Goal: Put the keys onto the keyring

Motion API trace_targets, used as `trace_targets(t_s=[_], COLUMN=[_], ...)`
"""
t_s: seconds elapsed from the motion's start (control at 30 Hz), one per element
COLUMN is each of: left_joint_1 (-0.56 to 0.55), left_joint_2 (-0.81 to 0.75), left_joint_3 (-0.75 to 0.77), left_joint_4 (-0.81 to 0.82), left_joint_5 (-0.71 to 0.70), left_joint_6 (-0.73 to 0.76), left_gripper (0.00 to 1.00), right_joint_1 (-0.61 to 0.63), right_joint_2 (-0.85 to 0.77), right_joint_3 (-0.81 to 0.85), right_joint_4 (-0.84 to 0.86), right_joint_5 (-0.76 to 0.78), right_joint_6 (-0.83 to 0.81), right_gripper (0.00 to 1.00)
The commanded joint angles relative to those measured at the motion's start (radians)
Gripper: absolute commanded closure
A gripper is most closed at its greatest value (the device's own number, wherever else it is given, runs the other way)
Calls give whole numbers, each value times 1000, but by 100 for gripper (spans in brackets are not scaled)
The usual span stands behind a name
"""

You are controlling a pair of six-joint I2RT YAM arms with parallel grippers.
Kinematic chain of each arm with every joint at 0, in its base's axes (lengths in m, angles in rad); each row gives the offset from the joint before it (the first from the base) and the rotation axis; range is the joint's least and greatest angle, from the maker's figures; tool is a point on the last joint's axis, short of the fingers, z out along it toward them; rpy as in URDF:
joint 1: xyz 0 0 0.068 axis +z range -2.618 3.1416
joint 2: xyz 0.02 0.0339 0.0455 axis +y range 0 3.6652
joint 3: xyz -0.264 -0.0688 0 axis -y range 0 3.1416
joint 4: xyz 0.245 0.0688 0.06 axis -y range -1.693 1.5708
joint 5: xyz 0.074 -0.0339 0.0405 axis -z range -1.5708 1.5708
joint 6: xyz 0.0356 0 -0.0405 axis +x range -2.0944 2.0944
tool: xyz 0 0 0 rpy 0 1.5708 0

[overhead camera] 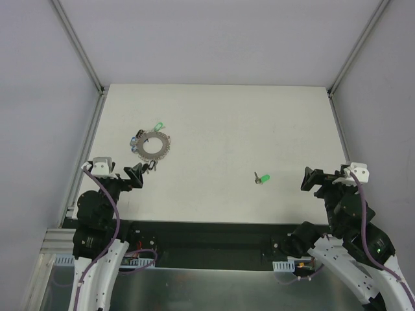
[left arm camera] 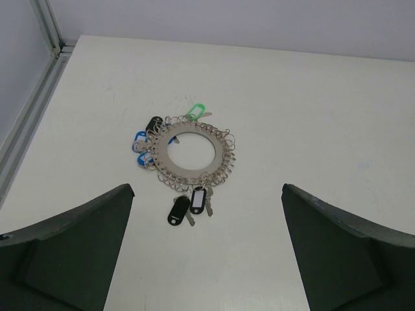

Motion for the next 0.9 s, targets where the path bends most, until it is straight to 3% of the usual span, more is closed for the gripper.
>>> trace_targets(t_s=[0.0, 0.4, 0.7, 0.87], left_joint_1=[0, 0, 0, 0], left_joint_2=[136, 771, 1182, 1342], left_joint_3=[25, 284, 479, 558], left_joint_4=[19, -4, 46, 44], left_joint_5=[-24, -66, -76, -63], left_joint_6=[-44, -182, -281, -300], left_gripper=[1, 1, 1, 6], right_joint_1=[-4, -6, -6, -4], right_joint_2=[-1, -11, -15, -12], right_joint_3=[39, 40, 36, 29], right_joint_4=[-2, -39, -50, -60], right_joint_5=[6, 9, 1, 1], right_joint_6=[23, 30, 32, 35], right_gripper=[4, 4, 4, 4])
